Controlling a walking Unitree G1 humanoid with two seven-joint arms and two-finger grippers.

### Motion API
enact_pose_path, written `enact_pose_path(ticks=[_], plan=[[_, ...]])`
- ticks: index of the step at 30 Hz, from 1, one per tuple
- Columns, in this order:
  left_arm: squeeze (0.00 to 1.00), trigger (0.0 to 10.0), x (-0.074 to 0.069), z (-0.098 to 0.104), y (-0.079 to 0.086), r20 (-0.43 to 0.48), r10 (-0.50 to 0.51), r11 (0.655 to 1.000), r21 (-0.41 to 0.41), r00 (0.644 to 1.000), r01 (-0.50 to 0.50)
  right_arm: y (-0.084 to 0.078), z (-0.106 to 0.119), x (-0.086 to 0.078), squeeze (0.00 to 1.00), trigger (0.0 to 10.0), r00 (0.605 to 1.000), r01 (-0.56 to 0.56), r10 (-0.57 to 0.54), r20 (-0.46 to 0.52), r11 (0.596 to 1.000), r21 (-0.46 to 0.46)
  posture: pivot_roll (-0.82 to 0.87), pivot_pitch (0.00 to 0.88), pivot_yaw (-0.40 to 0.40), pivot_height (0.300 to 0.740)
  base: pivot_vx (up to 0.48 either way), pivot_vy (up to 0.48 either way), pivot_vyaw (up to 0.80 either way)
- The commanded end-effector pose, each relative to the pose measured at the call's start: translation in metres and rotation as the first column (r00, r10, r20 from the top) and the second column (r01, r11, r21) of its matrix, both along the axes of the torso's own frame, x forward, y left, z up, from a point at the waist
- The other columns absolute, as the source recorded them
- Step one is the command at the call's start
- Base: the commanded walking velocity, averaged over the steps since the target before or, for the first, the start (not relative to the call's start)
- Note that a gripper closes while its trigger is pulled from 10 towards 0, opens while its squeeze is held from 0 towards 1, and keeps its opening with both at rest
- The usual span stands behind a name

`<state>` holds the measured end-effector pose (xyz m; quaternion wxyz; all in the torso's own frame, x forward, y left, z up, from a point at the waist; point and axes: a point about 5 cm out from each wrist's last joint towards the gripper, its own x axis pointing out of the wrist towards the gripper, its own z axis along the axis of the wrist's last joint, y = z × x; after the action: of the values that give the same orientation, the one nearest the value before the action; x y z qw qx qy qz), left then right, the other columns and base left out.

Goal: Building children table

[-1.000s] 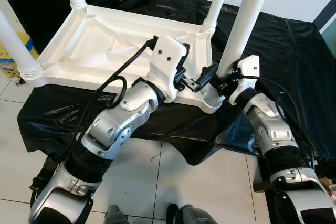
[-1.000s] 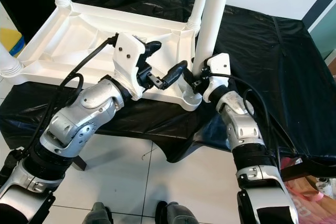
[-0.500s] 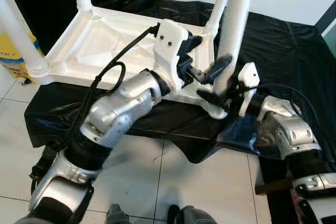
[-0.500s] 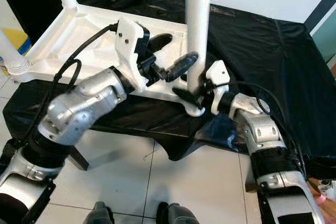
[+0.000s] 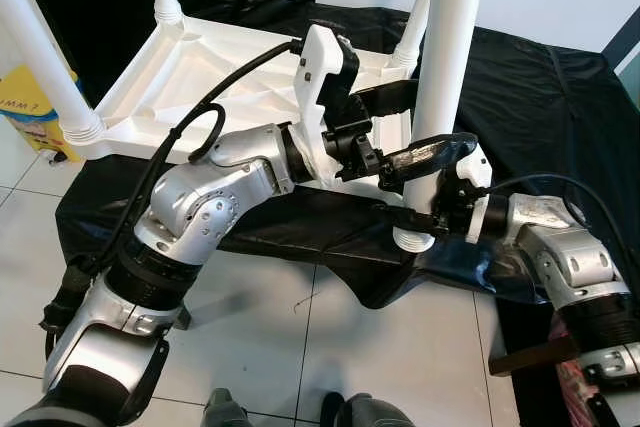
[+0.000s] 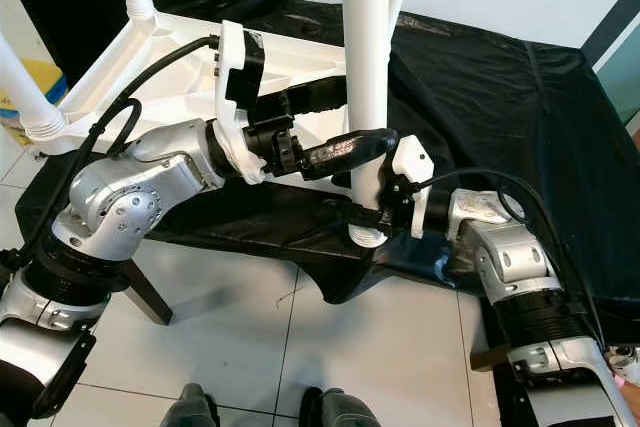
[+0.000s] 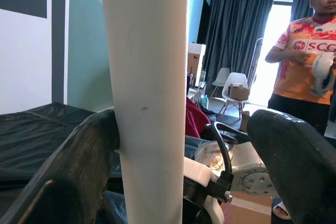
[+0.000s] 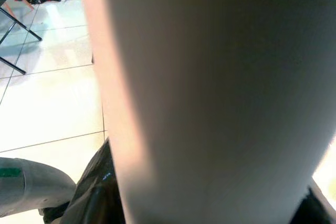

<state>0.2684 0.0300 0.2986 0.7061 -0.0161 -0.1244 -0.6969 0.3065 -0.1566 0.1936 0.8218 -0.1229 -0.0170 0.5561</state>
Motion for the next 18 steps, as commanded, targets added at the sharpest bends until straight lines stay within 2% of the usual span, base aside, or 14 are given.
enact_pose_path(ticks=[1, 11, 12, 16, 17, 18], plan=[[0.00, 10.0, -0.018, 0.002, -0.013, 0.071, -0.242, 0.970, 0.046, 0.968, 0.240, 0.004, -0.008, -0.005, 0.00, 10.0, 0.999, -0.033, 0.032, -0.042, 0.999, -0.031, 0.03, 0.117, -0.127, 0.740, 0.000, 0.000, 0.00], [0.00, 10.0, -0.007, 0.001, -0.014, 0.060, -0.213, 0.975, 0.073, 0.975, 0.209, 0.008, -0.011, -0.015, 0.00, 10.0, 0.989, -0.120, 0.114, -0.089, 0.991, -0.066, 0.03, 0.132, -0.130, 0.740, 0.000, 0.000, 0.00], [0.00, 4.7, -0.006, 0.002, -0.014, 0.050, -0.211, 0.976, 0.069, 0.976, 0.208, 0.008, -0.011, -0.015, 0.00, 10.0, 0.988, -0.125, 0.119, -0.094, 0.990, -0.067, 0.03, 0.134, -0.130, 0.740, 0.000, 0.000, 0.00], [0.00, 4.7, -0.003, 0.004, -0.013, 0.031, -0.204, 0.978, 0.051, 0.978, 0.203, 0.009, -0.011, -0.016, 0.00, 10.0, 0.987, -0.133, 0.126, -0.098, 0.989, -0.069, 0.03, 0.135, -0.130, 0.740, 0.000, 0.000, 0.00], [0.00, 0.0, -0.003, 0.004, -0.012, 0.024, -0.204, 0.978, 0.047, 0.979, 0.203, 0.009, -0.010, -0.016, 0.00, 10.0, 0.987, -0.134, 0.127, -0.100, 0.989, -0.068, 0.03, 0.140, -0.127, 0.740, 0.000, 0.000, 0.00], [0.00, 0.0, -0.001, 0.004, -0.011, 0.016, -0.203, 0.978, 0.044, 0.979, 0.202, 0.008, -0.010, -0.016, 0.00, 10.0, 0.987, -0.130, 0.123, -0.102, 0.989, -0.068, 0.03, 0.140, -0.124, 0.740, 0.000, 0.000, 0.00]])
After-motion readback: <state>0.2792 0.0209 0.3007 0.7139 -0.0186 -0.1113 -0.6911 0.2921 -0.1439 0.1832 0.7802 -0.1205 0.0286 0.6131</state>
